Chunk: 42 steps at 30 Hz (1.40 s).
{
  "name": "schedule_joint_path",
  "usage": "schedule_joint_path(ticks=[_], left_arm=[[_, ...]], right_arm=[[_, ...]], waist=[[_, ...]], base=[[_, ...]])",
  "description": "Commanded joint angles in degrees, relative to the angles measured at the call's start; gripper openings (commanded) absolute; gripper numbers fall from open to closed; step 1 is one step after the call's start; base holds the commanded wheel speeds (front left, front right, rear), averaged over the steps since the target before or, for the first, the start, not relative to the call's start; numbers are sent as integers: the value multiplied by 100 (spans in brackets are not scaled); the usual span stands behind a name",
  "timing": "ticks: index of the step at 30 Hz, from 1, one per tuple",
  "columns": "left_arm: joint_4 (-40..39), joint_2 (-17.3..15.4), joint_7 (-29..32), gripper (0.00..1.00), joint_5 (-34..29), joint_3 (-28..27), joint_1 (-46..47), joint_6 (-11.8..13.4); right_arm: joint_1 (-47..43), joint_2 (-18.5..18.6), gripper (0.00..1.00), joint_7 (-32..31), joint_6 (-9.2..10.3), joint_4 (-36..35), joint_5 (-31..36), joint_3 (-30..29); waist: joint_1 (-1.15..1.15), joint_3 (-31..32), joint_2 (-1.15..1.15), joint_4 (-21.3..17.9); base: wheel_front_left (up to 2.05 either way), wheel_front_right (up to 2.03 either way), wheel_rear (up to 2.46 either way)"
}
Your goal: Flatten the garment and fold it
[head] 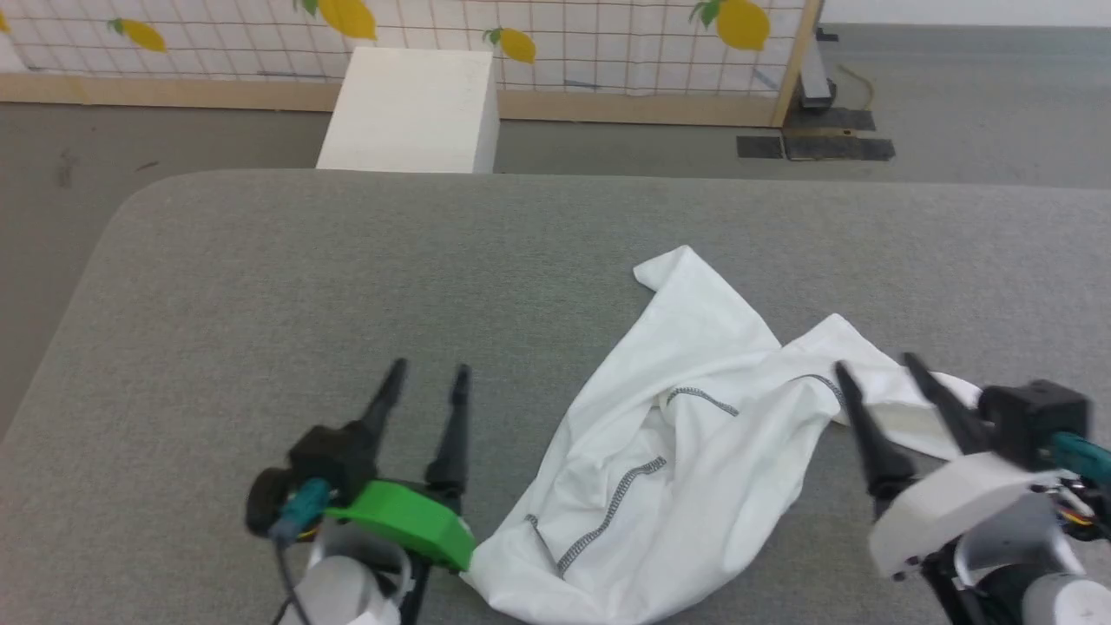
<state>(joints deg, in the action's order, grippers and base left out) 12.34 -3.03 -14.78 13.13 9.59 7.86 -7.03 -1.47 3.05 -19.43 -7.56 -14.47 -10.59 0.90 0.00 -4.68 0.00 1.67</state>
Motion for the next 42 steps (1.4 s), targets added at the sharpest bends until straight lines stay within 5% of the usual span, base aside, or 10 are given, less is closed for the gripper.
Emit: schedule_joint_path(ticks=[1,6,14,22,23,24,25,29,35,42], left_arm=[[174,15,30,100,-2,175,219,-31],[919,12,842,100,33,766,1057,-42],[1965,-226,2662,100,439,1661,2305,-45],[2560,-362,4344,100,629,1821,2513,33],[2544,-339,4450,86,727,1832,2478,18],[2501,-321,4560,30,825,1873,2439,1],[2445,-319,4596,0,885,1910,2416,-9],[1962,-446,3719,0,844,1764,2430,136],[1448,-497,1516,0,766,894,2193,1163],[1067,-815,614,0,1097,-170,1430,1997]], right_arm=[[-81,-12,100,291,8,66,61,-185],[-8,-15,100,1035,8,353,-11,-554],[330,-16,100,1550,8,668,-216,-231],[456,-17,100,2098,8,915,-166,-107],[455,-17,100,2120,8,943,-170,-105],[453,-17,100,2144,8,975,-168,-110],[450,-17,100,2155,8,1002,-175,-117],[475,-17,100,2167,8,1066,-218,-93],[492,-17,100,2110,8,1063,-169,-87],[407,-17,100,1966,8,1034,-111,-221]], waist=[[0,-73,0,-159],[0,-372,0,-454],[0,-795,0,-1018],[0,-929,0,-1281],[0,-933,0,-1281],[0,-934,0,-1268],[0,-930,0,-1246],[0,-890,0,-1091],[0,-742,0,-723],[0,-565,0,-334]], base=[[0,0,0],[0,0,0],[0,0,0],[0,0,0],[0,0,0],[0,0,0],[0,0,0],[0,0,0],[0,0,0],[0,0,0]])
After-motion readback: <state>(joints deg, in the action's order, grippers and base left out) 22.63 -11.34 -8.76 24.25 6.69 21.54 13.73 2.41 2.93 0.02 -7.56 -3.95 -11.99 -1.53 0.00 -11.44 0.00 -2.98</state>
